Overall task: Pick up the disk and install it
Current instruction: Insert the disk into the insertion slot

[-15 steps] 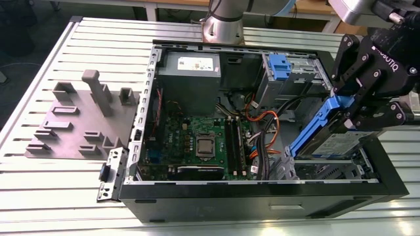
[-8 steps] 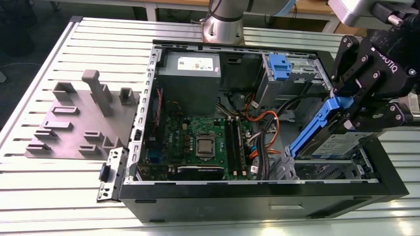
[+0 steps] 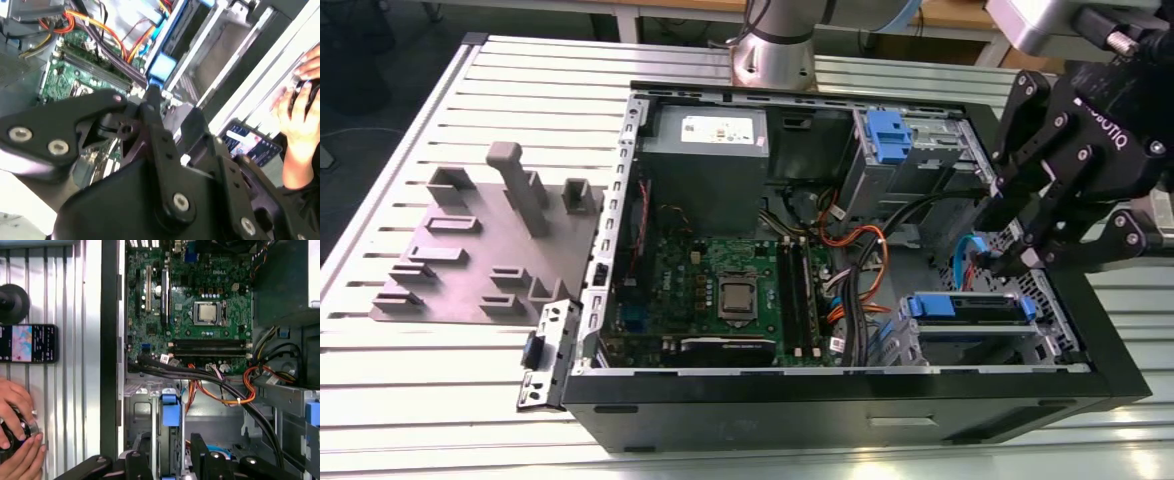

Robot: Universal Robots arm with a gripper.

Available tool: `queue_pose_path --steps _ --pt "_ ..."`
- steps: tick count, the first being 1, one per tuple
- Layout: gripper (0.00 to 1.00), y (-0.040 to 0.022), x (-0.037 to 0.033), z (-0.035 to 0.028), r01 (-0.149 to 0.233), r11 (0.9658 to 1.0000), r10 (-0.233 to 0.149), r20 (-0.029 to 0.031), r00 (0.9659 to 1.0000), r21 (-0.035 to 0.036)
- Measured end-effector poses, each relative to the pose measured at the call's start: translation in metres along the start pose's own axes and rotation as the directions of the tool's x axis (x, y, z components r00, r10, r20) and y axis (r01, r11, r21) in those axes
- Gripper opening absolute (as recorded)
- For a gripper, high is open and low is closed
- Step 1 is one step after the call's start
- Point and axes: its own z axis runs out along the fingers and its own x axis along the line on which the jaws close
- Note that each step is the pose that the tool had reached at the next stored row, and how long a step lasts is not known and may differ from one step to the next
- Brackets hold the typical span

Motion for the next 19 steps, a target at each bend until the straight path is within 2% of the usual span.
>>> queue_pose_path --steps 9,11,12,14,15,16,19 --pt "0.42 -0.0002 0.0 0.016 0.0 1.0 0.0 0.0 1.0 0.0004" --pt "0.3 -0.0002 -0.0001 0.0197 0.0 1.0 0.0 -0.0001 1.0 0.0004" --pt "0.3 -0.0002 -0.0001 0.0216 0.0 1.0 0.0 0.0 1.0 0.0004" --pt "0.19 -0.0003 -0.0001 0.0251 0.0 1.0 0.0 -0.0001 1.0 0.0004" --pt "0.19 -0.0003 -0.0001 0.0269 0.0 1.0 0.0 -0.0002 1.0 0.0004" --pt "0.13 -0.0003 -0.0001 0.0287 0.0 1.0 0.0 -0.0001 1.0 0.0004" --pt "0.11 -0.0004 -0.0001 0.0343 0.0 1.0 0.0 -0.0001 1.0 0.0004"
